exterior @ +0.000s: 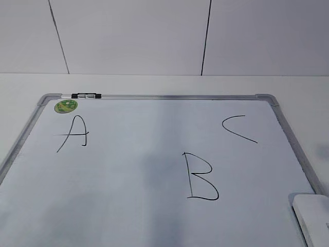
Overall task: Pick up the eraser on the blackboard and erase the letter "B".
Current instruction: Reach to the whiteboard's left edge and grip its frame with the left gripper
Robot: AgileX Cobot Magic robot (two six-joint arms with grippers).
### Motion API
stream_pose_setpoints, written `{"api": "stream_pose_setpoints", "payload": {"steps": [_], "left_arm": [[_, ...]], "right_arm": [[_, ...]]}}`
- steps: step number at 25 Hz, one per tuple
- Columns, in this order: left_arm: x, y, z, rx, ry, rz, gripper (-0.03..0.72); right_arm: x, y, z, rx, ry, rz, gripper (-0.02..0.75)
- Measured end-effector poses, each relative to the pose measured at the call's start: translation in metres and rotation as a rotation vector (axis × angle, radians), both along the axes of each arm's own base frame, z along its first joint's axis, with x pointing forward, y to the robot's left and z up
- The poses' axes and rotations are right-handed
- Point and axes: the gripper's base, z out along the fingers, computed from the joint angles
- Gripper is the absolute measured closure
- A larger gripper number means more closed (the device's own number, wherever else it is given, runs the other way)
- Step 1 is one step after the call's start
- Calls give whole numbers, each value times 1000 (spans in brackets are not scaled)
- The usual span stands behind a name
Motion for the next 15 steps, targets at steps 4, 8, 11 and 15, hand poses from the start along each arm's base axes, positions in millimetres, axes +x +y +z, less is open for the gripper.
{"api": "stream_pose_setpoints", "payload": {"steps": [4, 8, 11, 15], "left_arm": [[9, 0, 0, -1, 64, -2, 449], [15, -1, 7, 1, 108, -5, 449], [24, -1, 7, 2, 163, -6, 449], [41, -1, 3, 2, 272, -10, 449]], "right_arm": [[14, 1, -2, 37, 83, -17, 163], [32, 4, -7, 78, 184, -19, 163], [48, 4, -14, 79, 276, -23, 163], [68, 3, -25, 83, 393, -29, 163]]}}
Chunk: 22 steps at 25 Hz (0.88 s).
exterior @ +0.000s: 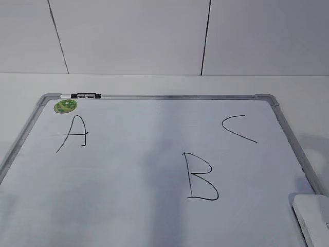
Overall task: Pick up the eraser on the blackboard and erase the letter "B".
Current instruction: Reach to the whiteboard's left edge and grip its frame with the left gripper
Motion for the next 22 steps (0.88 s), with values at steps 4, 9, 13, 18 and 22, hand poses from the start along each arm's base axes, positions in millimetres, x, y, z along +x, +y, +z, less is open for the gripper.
{"api": "stream_pose_setpoints", "payload": {"steps": [4, 9, 13, 18, 22], "left_arm": [[14, -5, 6, -24, 79, -47, 449], [42, -8, 18, -15, 204, -85, 449], [77, -9, 25, 16, 269, -99, 451], [123, -8, 22, 58, 358, -99, 451], [160, -7, 12, 101, 432, -103, 451]], "right_arm": [[13, -1, -9, -10, 72, 4, 163], [18, -4, -13, -51, 87, 34, 163], [18, -5, -13, -59, 84, 39, 163], [18, -5, -13, -59, 85, 40, 163], [18, -5, -13, -59, 85, 40, 163]]}}
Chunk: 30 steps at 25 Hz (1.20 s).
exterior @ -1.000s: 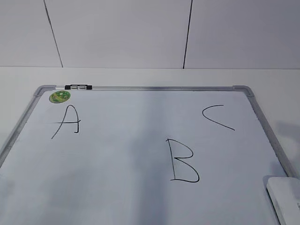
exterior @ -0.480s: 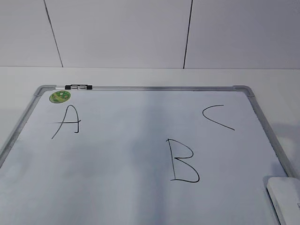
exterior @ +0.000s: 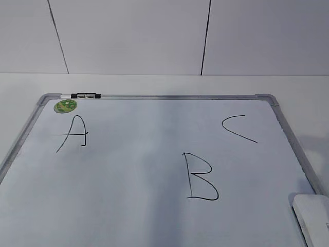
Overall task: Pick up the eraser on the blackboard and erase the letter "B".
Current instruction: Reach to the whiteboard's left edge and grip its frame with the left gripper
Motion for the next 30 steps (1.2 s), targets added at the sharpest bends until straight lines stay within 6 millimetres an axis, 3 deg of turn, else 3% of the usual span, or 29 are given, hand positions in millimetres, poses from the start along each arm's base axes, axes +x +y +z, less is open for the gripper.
{"api": "stream_pose_setpoints", "payload": {"steps": [6, 13, 22, 30], "left_arm": [[50, 1, -25, 28, 88, 1, 451], [92, 4, -60, 35, 160, 16, 452], [113, 18, -81, 33, 201, 59, 451], [120, 18, -82, 33, 136, 64, 452]], "right_arm": [[0, 0, 0, 0, 0, 0, 163], [0, 0, 0, -1, -1, 1, 163], [0, 0, 0, -3, -1, 2, 163], [0, 0, 0, -4, -1, 2, 163]]}}
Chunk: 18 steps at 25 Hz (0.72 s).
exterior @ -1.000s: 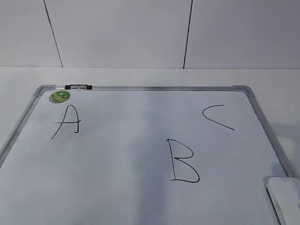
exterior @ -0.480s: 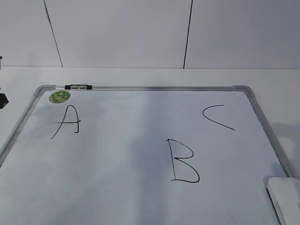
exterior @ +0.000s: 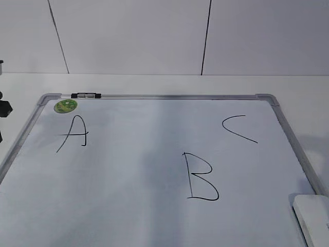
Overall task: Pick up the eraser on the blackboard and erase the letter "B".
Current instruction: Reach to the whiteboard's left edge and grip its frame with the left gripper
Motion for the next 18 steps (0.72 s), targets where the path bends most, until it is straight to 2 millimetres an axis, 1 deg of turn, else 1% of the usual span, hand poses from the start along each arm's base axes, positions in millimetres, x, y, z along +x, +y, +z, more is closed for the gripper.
{"api": "stream_pose_setpoints", "payload": {"steps": [3, 6, 15, 18], "left_arm": [[1, 0, 0, -4, -13, 3, 453], [3, -2, -5, -25, -1, 14, 453], [9, -3, -29, -35, 52, 22, 452], [10, -3, -33, -35, 59, 23, 452]], "right_arm": [[0, 0, 0, 0, 0, 0, 163], [0, 0, 0, 0, 0, 0, 163], [0, 0, 0, 0, 0, 0, 163], [0, 0, 0, 0, 0, 0, 163]]}}
